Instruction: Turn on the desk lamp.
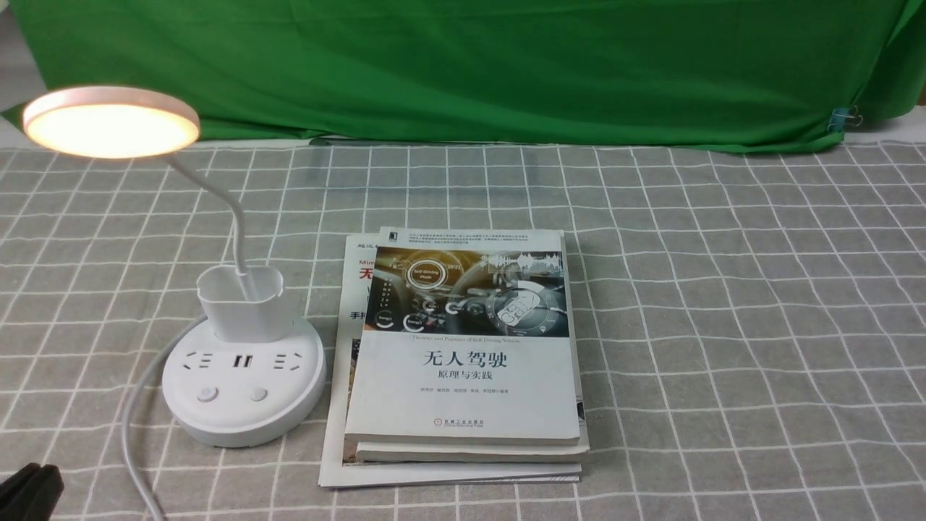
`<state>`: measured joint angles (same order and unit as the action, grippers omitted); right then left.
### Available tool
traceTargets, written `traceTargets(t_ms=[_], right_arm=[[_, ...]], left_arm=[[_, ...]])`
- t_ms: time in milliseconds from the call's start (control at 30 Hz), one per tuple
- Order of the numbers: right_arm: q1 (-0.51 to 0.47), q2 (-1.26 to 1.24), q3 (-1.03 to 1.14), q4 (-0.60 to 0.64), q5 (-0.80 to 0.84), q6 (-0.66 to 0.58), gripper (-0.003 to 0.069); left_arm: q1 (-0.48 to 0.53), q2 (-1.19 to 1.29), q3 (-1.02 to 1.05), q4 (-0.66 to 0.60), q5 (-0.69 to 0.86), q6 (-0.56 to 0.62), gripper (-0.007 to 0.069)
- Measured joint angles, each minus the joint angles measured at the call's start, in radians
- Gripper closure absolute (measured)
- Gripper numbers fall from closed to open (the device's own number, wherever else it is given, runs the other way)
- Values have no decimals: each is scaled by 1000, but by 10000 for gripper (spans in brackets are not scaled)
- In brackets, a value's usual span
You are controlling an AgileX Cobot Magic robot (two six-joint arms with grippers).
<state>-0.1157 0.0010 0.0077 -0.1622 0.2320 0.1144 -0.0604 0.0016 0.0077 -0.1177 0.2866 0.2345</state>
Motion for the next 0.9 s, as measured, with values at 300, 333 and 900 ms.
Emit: traceTargets(t_ms=[300, 333, 900], right_arm=[[0, 0, 0, 0, 0, 0, 414], [0, 0, 0, 0, 0, 0, 414], [0, 0, 0, 0, 0, 0, 414]], left_arm=[[10, -3, 0, 3, 2, 0, 606], [10, -3, 0, 3, 2, 0, 606], [10, -3, 0, 55, -118, 0, 606]])
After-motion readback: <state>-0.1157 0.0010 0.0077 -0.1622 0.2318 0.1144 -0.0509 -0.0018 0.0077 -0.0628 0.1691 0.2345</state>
